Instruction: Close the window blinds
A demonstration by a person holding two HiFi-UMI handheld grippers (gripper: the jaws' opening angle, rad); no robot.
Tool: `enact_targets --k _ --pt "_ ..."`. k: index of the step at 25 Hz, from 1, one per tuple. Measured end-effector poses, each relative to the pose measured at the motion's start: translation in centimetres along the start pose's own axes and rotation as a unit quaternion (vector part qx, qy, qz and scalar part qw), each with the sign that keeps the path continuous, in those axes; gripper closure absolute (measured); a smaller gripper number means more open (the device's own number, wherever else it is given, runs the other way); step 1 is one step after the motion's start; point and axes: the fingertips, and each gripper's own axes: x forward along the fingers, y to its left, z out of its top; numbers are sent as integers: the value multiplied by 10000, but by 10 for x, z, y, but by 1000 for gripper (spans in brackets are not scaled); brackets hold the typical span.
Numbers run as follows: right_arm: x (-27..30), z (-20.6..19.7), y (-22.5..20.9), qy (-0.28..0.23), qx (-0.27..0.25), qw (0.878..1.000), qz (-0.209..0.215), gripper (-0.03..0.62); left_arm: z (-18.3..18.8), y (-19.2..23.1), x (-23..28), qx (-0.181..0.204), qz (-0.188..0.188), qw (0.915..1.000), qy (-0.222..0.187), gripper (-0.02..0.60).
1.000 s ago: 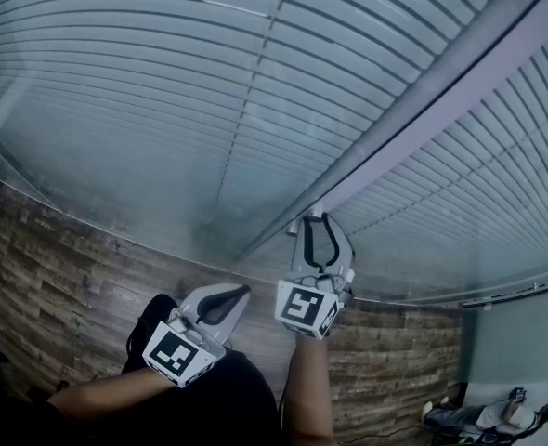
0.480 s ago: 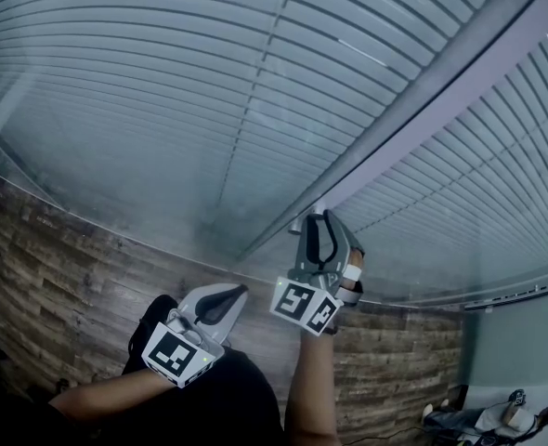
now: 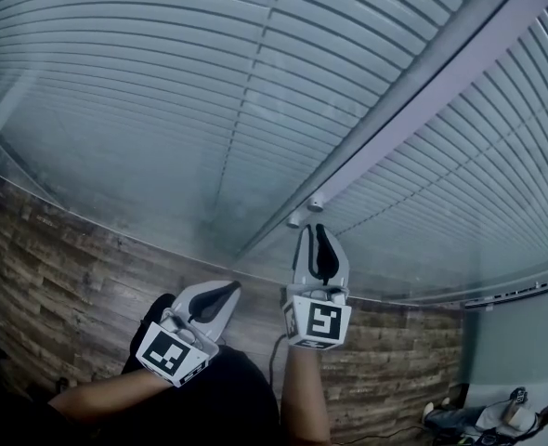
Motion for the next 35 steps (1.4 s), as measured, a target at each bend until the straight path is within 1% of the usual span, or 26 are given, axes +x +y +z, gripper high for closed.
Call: enact_targets --k 2,3,5,14,16,18,23,27,31,35 --pt "-8 0 7 -146 98 9998 23 578 2 2 -3 43 43 9999 -87 581" --pt "-12 0 11 -181 46 9998 14 591 2 2 -3 56 46 9999 -105 581" --pt "-18 -1 15 -197 -11 9998 -5 592 1 1 -4 48 39 9999 -82 581" --pt "-33 -2 15 -93 333 9994 3 594 -2 1 -4 44 118 9999 -88 581" --pt "-35 -2 15 -88 309 9995 -4 594 -2 2 -5 53 144 9998 -107 581" --pt "-34 -1 18 -114 170 9998 -12 594 -4 4 -6 31 171 9998 -107 581" --pt "-34 3 25 -161 256 9995 -29 594 -10 2 -6 -190 0 9998 34 581" --pt "-39 4 19 -180 131 9997 -93 594 -8 0 -8 -119 -58 9999 27 581" --pt "-36 3 21 -188 278 9993 -141 594 -11 4 -10 -191 -63 9998 93 581" --pt "-38 6 21 -229 314 9991 -138 594 -12 -1 -9 -171 -90 9997 118 581"
